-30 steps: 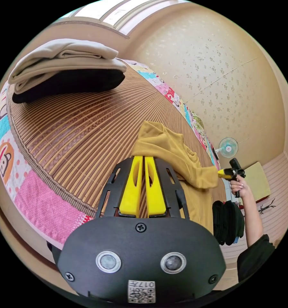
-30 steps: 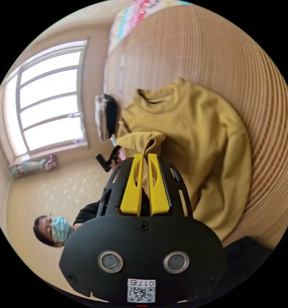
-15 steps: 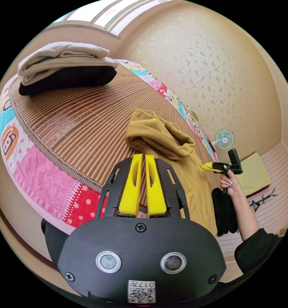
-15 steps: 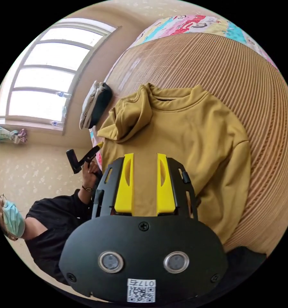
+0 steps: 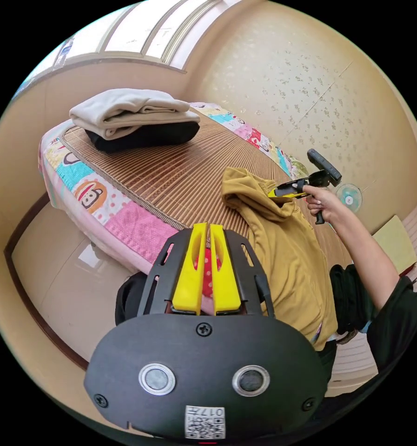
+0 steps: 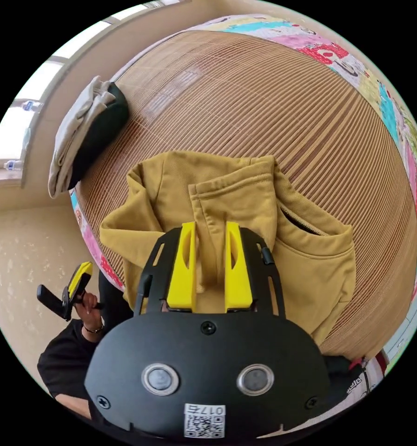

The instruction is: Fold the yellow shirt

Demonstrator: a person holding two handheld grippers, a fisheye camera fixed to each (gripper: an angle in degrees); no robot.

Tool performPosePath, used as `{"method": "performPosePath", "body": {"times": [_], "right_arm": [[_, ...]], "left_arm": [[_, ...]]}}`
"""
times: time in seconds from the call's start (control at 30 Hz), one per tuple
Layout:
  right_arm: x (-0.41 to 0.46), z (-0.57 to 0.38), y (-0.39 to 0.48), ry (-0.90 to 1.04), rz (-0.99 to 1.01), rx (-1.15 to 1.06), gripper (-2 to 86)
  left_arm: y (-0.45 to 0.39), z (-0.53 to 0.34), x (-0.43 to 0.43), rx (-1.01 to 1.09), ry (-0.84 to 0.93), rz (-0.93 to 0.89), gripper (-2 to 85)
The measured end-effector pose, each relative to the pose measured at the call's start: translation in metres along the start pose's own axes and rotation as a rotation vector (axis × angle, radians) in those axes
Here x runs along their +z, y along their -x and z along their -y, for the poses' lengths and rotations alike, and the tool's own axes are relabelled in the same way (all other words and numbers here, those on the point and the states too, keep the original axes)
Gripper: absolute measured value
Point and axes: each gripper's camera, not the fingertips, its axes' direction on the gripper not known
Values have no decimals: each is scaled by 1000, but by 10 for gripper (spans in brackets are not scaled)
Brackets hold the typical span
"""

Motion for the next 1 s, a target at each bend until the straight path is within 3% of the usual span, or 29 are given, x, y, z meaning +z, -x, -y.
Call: {"method": "performPosePath", "body": {"times": [0.1, 0.17, 0.27, 0.33, 0.4, 0.47, 0.57, 0.63, 0.7, 0.83, 1.0], "right_arm": [[-65, -39, -4, -301, 240, -62, 43], [-134, -96, -31, -627, 469, -59, 35], [-169, -179, -93, -929, 694, 50, 30], [-157, -225, -132, -1022, 758, 104, 29], [-119, -257, -173, -964, 743, 280, 28], [-47, -293, -220, -784, 662, 557, 27], [32, -341, -257, -682, 702, 748, 24], [52, -361, -266, -783, 858, 711, 21], [52, -366, -267, -786, 885, 712, 19], [3, -360, -241, -765, 737, 597, 20], [-13, -371, -222, -686, 490, 571, 28]], "left_arm": [[14, 0, -9, -35, -27, -12, -8], [19, 3, -10, -30, -18, 18, -8], [27, 6, -15, -68, -26, 27, -9], [33, 3, -20, -103, -59, -8, -9], [34, -1, -21, -121, -63, -33, -9], [29, -5, -14, -110, -27, -32, -8], [18, -9, -6, -89, 15, -46, -4], [11, -8, -4, -82, 16, -84, 3], [1, -1, 1, -61, 19, -129, 20], [-36, 37, 18, 30, 54, -189, 77], [-88, 50, 46, 170, 152, -235, 88]]}}
